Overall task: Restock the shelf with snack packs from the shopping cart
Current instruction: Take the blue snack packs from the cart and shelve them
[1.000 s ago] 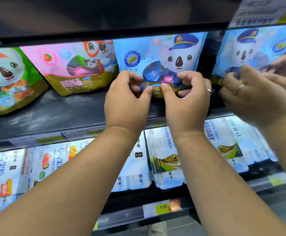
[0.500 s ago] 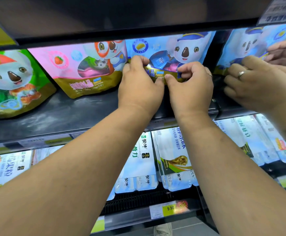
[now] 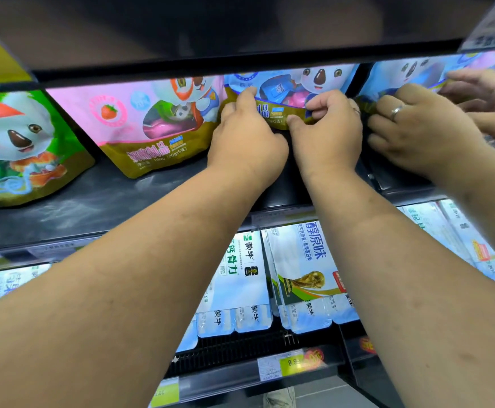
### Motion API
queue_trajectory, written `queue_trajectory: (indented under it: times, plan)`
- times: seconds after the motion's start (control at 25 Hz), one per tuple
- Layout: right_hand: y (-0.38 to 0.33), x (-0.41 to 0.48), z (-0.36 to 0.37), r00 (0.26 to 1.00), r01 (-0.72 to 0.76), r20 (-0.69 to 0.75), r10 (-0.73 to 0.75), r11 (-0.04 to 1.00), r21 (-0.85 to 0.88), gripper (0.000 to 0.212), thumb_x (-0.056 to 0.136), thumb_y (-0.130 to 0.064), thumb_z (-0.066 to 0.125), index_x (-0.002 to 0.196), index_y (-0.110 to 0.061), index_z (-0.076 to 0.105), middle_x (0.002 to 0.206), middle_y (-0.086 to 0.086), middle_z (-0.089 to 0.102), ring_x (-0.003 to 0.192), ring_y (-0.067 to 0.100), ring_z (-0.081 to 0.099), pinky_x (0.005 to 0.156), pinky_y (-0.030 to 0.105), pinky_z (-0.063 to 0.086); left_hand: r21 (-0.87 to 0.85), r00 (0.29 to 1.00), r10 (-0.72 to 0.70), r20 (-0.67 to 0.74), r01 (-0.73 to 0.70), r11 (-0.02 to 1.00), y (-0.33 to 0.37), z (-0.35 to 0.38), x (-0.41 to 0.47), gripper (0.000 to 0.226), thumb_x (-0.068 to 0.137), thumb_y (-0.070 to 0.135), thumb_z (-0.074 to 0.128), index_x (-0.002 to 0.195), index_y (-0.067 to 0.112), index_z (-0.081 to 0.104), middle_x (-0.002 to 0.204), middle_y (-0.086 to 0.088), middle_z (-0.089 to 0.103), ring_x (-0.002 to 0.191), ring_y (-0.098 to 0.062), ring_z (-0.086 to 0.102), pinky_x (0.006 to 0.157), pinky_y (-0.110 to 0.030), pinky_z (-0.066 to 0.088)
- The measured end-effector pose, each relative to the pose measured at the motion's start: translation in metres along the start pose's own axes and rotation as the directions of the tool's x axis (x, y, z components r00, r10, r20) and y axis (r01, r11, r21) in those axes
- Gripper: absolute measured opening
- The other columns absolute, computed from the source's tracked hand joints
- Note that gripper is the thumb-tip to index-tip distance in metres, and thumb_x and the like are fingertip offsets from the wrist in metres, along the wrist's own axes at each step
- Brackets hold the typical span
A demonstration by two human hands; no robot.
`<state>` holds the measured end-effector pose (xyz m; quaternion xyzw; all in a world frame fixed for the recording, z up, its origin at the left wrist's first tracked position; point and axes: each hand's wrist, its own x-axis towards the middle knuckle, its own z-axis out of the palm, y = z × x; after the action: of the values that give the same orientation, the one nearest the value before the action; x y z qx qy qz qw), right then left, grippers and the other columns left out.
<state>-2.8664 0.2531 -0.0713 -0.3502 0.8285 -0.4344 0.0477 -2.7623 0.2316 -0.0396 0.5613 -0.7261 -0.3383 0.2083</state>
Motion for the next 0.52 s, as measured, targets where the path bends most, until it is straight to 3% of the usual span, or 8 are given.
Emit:
queue_trajectory:
  times: [0.12,0.24,0.4,0.52]
  plan:
    - [0.003,-0.003,0.000,1.000,0.016,-0.001,-0.016,1.000,0.009,0.024,0.074,-0.025,0.075,0.095,-0.021,0.063,0.104,0.000,0.059,0.099,0.025,0.060,0.087,0.042,0.048,-0.032,1.000,-0.019,0.005,0.019,0.999,0.003,0.001,-0.001,0.077,0.088,0.024,0.063,0.153,0.023,0.022,0.152,-0.005,0.033,0.135,-0.025,0.041,0.108,-0.034,0.038]
    - [0.003,-0.010,-0.005,1.000,0.008,-0.016,-0.007,0.997,0.082,0.023,0.074,-0.021,0.076,0.094,-0.018,0.064,0.097,-0.002,0.056,0.096,0.022,0.060,0.084,0.035,0.048,-0.046,1.000,-0.001,0.010,0.002,0.999,-0.006,-0.003,-0.010,0.075,0.086,0.020,0.065,0.151,0.023,0.027,0.147,-0.004,0.038,0.130,-0.022,0.045,0.100,-0.024,0.037]
    - [-0.005,-0.034,-0.023,0.999,0.036,0.014,-0.040,0.982,0.184,0.022,0.073,-0.014,0.076,0.091,-0.017,0.063,0.095,-0.002,0.056,0.085,0.009,0.054,0.080,0.028,0.048,-0.112,0.999,0.018,0.034,-0.015,0.994,-0.012,-0.021,-0.030,0.072,0.086,0.017,0.066,0.149,0.022,0.032,0.142,-0.005,0.045,0.126,-0.021,0.049,0.105,-0.032,0.042]
    - [-0.018,-0.052,-0.052,0.997,-0.020,0.077,0.004,0.977,0.210,0.024,0.076,-0.015,0.076,0.091,-0.024,0.059,0.099,0.002,0.060,0.085,0.011,0.054,0.080,0.025,0.048,-0.144,0.999,0.012,0.044,-0.006,0.990,-0.009,-0.040,-0.057,0.071,0.086,0.015,0.067,0.149,0.020,0.034,0.139,-0.005,0.049,0.124,-0.020,0.051,0.105,-0.032,0.041]
